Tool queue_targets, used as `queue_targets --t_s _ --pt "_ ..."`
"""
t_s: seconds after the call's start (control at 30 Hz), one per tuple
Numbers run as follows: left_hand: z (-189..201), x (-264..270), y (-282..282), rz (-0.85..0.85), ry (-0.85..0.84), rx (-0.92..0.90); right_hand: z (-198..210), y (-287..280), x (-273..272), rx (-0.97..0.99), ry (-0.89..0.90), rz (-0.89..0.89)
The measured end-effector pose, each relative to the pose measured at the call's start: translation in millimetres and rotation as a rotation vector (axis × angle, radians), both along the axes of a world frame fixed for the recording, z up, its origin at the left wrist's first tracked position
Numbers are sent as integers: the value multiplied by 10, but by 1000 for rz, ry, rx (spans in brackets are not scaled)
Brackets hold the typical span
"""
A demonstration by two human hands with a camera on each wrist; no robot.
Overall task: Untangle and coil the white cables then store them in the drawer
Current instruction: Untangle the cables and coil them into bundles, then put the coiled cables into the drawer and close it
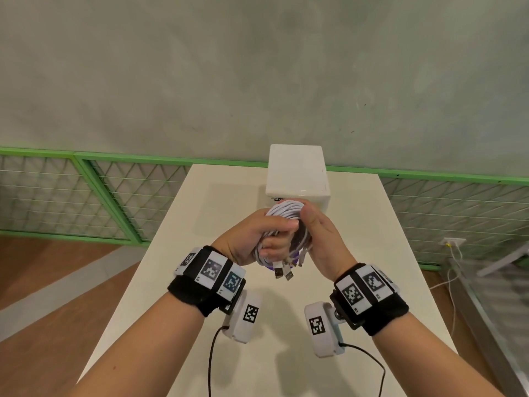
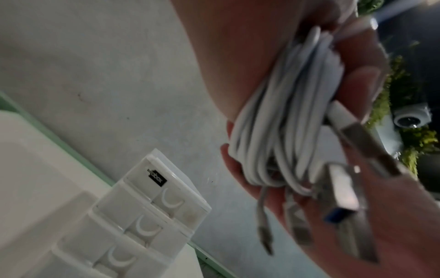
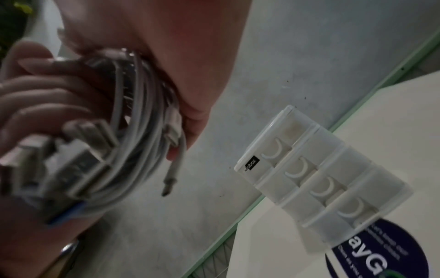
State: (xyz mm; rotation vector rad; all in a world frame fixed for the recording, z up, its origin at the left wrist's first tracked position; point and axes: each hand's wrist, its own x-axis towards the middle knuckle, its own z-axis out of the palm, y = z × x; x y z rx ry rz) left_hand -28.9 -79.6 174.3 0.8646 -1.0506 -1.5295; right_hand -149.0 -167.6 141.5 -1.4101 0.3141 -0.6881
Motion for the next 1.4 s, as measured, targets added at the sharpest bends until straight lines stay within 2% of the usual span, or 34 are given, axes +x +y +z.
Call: queue_targets --t_s 0.17,0.27,0.37,0.5,0.7,0.8,0.93,1.03,1.23,1.4 --pt "-10 67 13 132 -144 91 75 76 -7 -97 38 -90" --pt "15 57 -8 256 -204 83 159 121 35 -51 20 -148" --pt "16 102 -41 417 -317 43 219 105 47 -119 36 -293" --pt "11 57 -70 482 -306 7 279 107 60 -128 25 -382" --pt "37 -88 -55 627 -318 -123 316 267 55 21 -46 -382" --pt "-15 -113 2 635 -307 -180 263 362 51 109 -68 -398" --pt "-93 -183 67 607 -282 -244 159 488 58 236 -144 -522" --pt "-193 -230 77 572 -292 -225 106 487 37 274 -170 -605" --pt "-351 -184 -54 404 -461 -139 -34 328 14 233 3 -748" --pt "-542 -119 -283 248 -528 11 -186 -14 -48 178 183 -696"
